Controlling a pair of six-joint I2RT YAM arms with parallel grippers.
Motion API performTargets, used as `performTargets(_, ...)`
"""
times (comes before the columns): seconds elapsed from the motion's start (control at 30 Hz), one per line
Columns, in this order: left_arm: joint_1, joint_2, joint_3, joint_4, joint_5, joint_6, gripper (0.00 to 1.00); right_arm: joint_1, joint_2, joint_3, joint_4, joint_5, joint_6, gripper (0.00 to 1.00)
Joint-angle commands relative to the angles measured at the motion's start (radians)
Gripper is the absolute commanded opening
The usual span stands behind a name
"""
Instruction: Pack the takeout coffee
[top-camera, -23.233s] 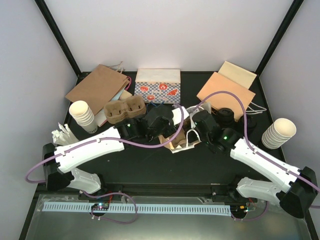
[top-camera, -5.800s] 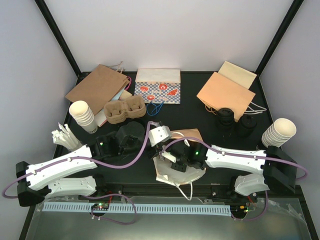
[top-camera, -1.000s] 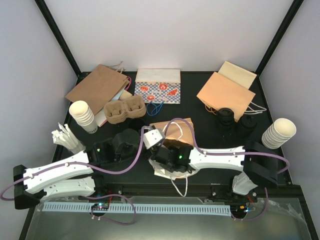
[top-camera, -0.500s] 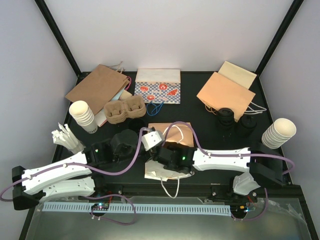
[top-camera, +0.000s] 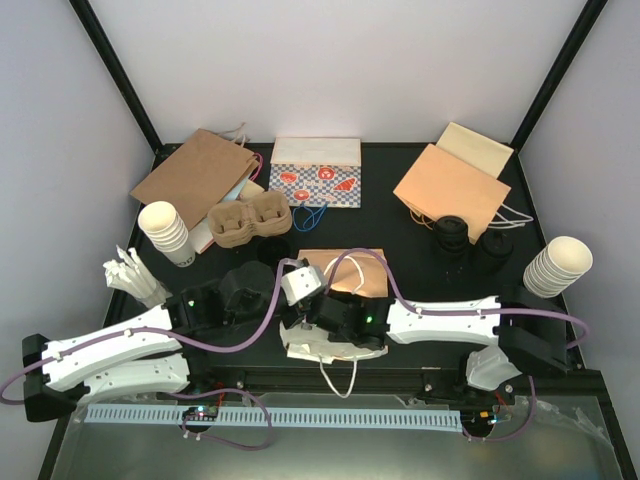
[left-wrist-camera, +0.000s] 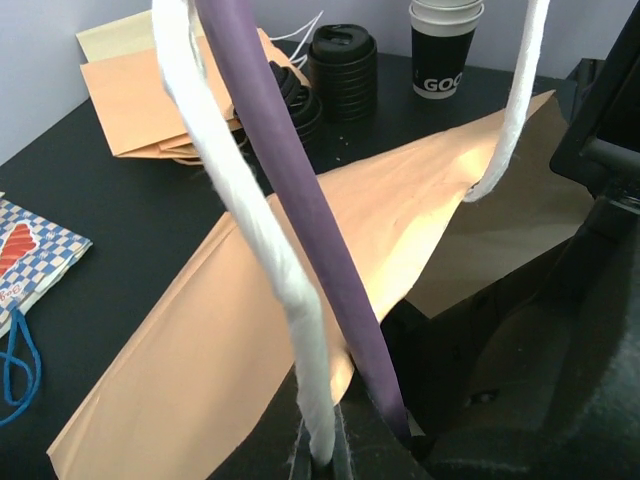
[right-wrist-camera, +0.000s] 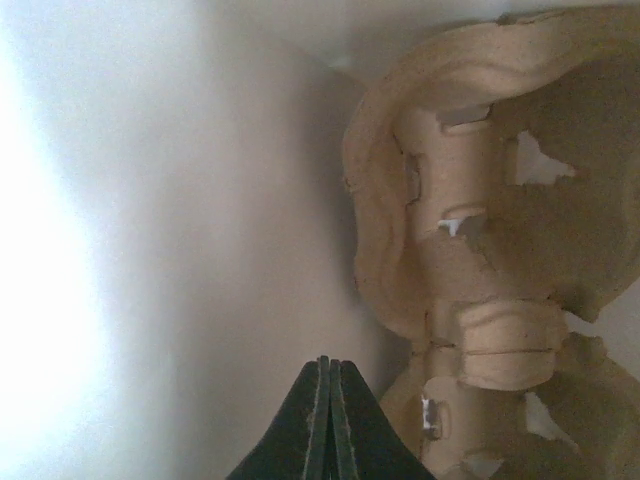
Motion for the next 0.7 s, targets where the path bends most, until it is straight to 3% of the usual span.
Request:
performTargets(0.0,-0.060,-0.019,0.015,0.079,0.282,-0.015,0.01,-0.027,0.067,0.014,0.001,-0.018,-0.077,0.01)
performTargets(0.47,-0.062,-0.022,0.020,0.083,0.343,-0.036,0.02,-0.098,0.189,0.066,-0.059,0.035,-0.038,0.01)
performTargets(0.67,-0.062,-0.033,0.030,0.065,0.288,-0.035,0.01,-0.113,0.169,0.065,-0.061,0.090,0.008,0.01)
